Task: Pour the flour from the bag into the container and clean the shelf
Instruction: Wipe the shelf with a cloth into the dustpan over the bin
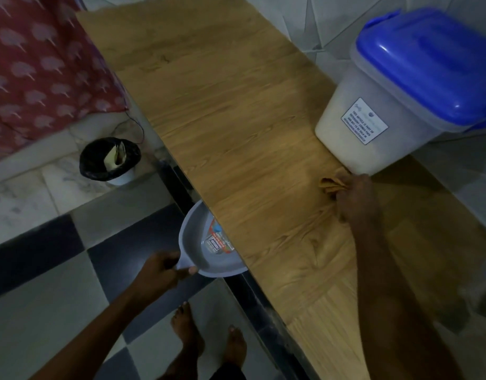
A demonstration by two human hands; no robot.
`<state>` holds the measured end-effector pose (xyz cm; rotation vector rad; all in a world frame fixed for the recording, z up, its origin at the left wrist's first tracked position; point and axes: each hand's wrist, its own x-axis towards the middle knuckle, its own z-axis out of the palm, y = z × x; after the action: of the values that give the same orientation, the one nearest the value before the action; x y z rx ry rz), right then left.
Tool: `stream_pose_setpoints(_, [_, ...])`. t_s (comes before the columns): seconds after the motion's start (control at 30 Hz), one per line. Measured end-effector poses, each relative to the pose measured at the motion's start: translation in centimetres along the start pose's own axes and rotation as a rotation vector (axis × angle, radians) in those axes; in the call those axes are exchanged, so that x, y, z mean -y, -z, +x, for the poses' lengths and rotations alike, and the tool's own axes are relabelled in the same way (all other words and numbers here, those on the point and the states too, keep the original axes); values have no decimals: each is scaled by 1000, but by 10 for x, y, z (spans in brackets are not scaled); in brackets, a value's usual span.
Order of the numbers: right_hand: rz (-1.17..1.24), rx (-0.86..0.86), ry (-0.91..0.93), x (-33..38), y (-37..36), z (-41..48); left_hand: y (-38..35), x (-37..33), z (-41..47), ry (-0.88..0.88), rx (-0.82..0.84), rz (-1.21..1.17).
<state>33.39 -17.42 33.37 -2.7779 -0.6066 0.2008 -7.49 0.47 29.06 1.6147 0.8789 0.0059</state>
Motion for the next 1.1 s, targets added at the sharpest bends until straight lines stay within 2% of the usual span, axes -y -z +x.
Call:
stream_pose_setpoints(0.07, [-20,41,-6,11,-17,-10,-6,2,-3,-9,10,-11])
stream_pose_setpoints(0.2, [-49,124,282,66,-47,-86,-15,5,-10,-12,27,0])
stream_pose_setpoints(0.33, [130,343,589,106,-64,-171,-20,9,-13,-8,36,36])
stream_pose_setpoints(0.4, [280,452,664,112,-59,-185,-23,13,-14,-12,20,37])
stream_pose_setpoints(0.5, [519,508,379,107,-32,-170,-27,12,-19,-16,22,28])
stream_pose_setpoints(0.53, [606,469,289,99,-20,-160,-28,12,-22,-15,24,22])
stream_pose_setpoints(0.6, [636,277,199,76,8,-129,-29,13,-25,-13,23,25])
stream_pose_setpoints(0.7, [292,36,143,24,33,-73,-31,15,-30,-20,8,31])
stream_pose_setpoints(0.77, [136,9,47,-5,33,-45,-33,13,-35,-17,-10,13])
stream_pose_setpoints(0.83, [99,25,-34,-15,23,-39,-35,11,-38,-21,-21,30])
stream_pose_setpoints(0.93, [-11,4,43,6,-2,-70,-40,12,-39,-15,-15,62])
stream_pose_setpoints(1.1, [53,164,420,63,-61,-167,-47,8,-43,-1,18,4])
